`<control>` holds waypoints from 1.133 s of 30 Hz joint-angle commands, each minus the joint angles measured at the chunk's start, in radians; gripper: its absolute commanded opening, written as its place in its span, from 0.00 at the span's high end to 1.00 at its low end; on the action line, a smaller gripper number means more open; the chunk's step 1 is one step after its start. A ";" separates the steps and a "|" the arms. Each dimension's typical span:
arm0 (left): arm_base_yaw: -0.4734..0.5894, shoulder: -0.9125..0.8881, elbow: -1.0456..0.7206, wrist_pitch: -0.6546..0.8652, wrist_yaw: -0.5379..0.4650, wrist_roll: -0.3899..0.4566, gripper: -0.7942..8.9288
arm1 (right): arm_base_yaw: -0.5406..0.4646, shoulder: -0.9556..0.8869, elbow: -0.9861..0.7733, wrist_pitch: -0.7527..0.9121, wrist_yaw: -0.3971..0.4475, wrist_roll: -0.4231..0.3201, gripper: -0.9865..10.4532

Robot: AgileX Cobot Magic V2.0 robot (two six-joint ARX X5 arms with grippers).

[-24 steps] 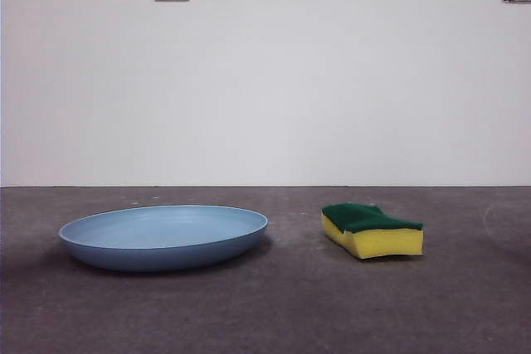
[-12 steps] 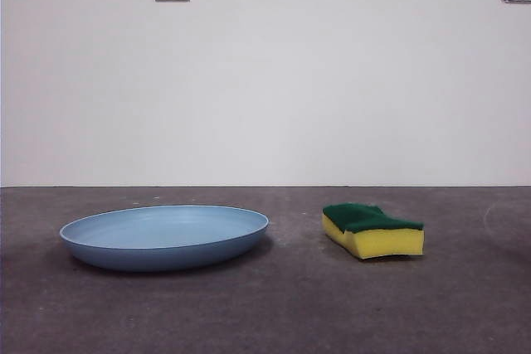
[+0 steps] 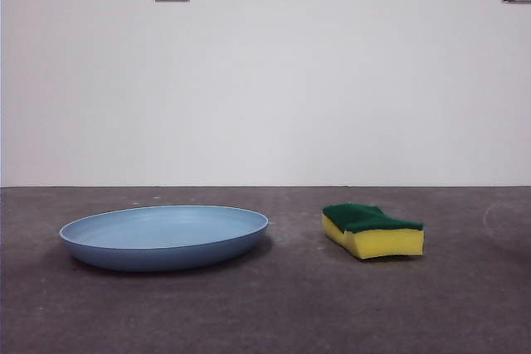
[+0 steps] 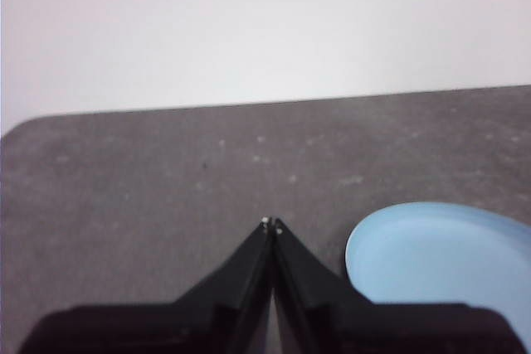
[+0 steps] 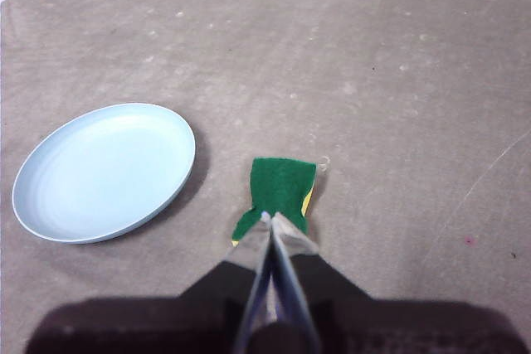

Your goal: Pick up the plate,pick up the cloth,clean the plate with the cloth

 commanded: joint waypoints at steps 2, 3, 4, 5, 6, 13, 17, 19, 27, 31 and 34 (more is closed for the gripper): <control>0.014 -0.007 -0.057 0.019 -0.002 -0.031 0.92 | 0.001 -0.001 -0.006 0.003 0.002 0.013 0.91; 0.017 -0.007 -0.067 0.019 -0.003 -0.038 0.92 | 0.001 -0.001 -0.006 0.003 0.002 0.013 0.91; 0.019 -0.007 -0.076 0.018 -0.003 -0.042 0.92 | 0.001 -0.001 -0.006 0.003 0.002 0.013 0.91; 0.022 -0.007 -0.086 0.018 -0.003 -0.048 0.92 | 0.001 -0.001 -0.006 0.003 0.002 0.013 0.91; 0.025 -0.007 -0.086 0.002 -0.003 -0.050 0.92 | 0.001 -0.001 -0.006 0.003 0.002 0.013 0.91; 0.026 -0.007 -0.086 -0.038 -0.002 -0.052 0.92 | 0.001 -0.001 -0.006 0.003 0.002 0.013 0.91; 0.025 -0.007 -0.086 -0.038 -0.002 -0.052 0.92 | 0.001 -0.001 -0.006 0.003 0.002 0.013 0.91; 0.025 -0.007 -0.086 -0.038 -0.002 -0.052 0.92 | 0.001 -0.001 -0.006 0.003 0.002 0.013 0.91; 0.025 -0.007 -0.086 -0.038 -0.002 -0.052 0.92 | 0.001 -0.001 -0.006 0.003 0.002 0.013 0.91; 0.025 -0.007 -0.086 -0.038 -0.002 -0.052 0.92 | 0.001 -0.001 -0.006 0.003 0.002 0.013 0.91; 0.025 -0.007 -0.086 -0.038 -0.002 -0.052 0.92 | 0.001 -0.001 -0.006 0.003 0.002 0.013 0.91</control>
